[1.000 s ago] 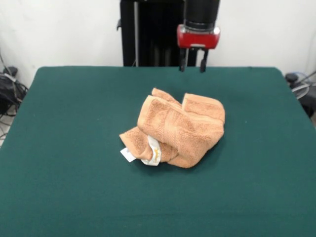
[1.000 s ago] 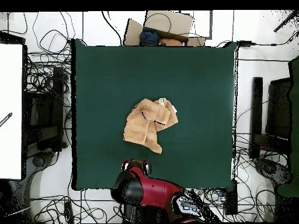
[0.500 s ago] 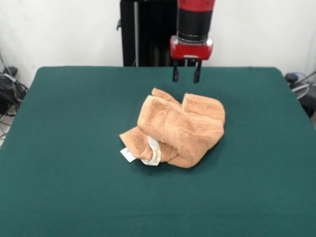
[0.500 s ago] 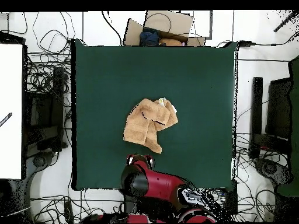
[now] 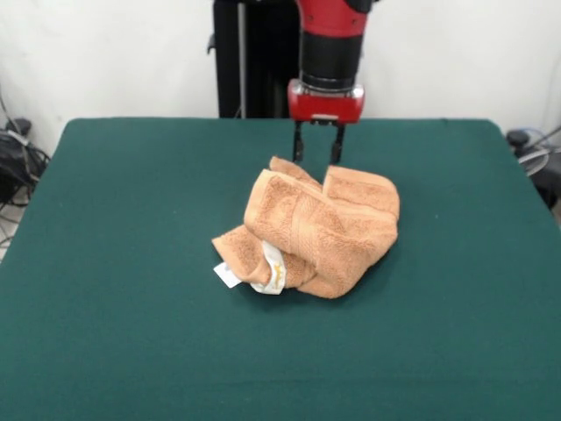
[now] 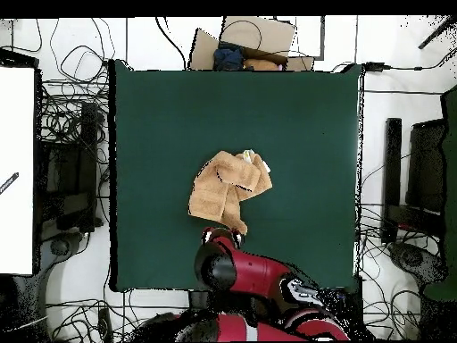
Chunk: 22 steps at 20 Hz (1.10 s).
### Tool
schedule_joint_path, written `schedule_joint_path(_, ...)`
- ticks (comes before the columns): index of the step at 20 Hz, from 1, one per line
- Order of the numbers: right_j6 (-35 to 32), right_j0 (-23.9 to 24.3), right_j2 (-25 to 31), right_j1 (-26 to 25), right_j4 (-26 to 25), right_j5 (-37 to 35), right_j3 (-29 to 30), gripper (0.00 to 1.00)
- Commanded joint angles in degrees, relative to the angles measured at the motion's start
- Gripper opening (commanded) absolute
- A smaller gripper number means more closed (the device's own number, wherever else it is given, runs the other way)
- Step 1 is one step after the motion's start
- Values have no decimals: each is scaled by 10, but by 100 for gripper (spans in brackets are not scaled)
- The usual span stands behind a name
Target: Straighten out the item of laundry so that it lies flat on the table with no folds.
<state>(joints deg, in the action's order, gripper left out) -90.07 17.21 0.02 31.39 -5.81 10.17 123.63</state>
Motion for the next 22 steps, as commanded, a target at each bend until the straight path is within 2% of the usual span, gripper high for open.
schedule_joint_path(1,-46,11,51,-15,-18,-63,-76,100)
schedule_joint_path(13,-37,37,62,-23,-34,-93,-103,100)
schedule_joint_path(22,-41,39,64,-23,-40,-109,-116,100)
